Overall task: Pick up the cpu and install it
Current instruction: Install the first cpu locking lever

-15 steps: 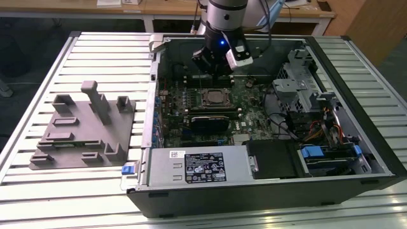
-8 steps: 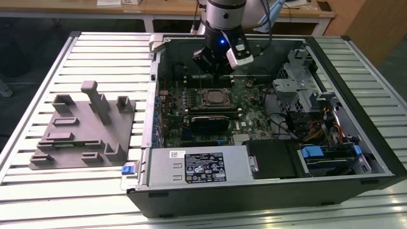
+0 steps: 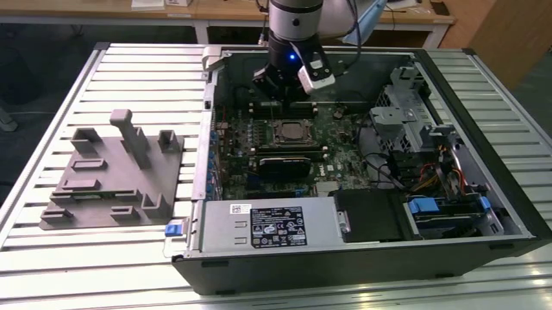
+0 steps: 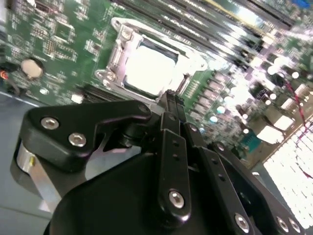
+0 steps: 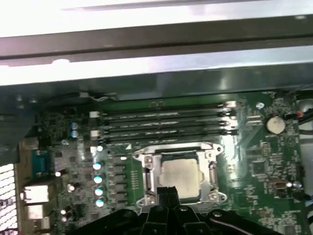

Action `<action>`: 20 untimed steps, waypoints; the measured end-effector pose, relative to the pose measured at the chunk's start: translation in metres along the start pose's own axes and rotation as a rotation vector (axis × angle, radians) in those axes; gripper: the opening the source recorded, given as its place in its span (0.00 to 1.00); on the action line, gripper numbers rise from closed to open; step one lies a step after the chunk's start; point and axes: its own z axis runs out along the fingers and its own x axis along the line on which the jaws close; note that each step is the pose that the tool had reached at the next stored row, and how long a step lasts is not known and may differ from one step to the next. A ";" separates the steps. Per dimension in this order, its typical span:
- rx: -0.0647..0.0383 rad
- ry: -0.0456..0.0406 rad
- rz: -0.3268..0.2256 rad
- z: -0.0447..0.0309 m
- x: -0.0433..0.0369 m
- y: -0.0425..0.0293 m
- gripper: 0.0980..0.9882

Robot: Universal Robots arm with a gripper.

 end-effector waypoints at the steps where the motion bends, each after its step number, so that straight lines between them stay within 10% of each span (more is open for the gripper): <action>1: 0.000 -0.0006 0.000 0.0000 0.0032 -0.0003 0.01; 20: 0.000 -0.0001 -0.019 0.0026 0.0355 0.0130 0.01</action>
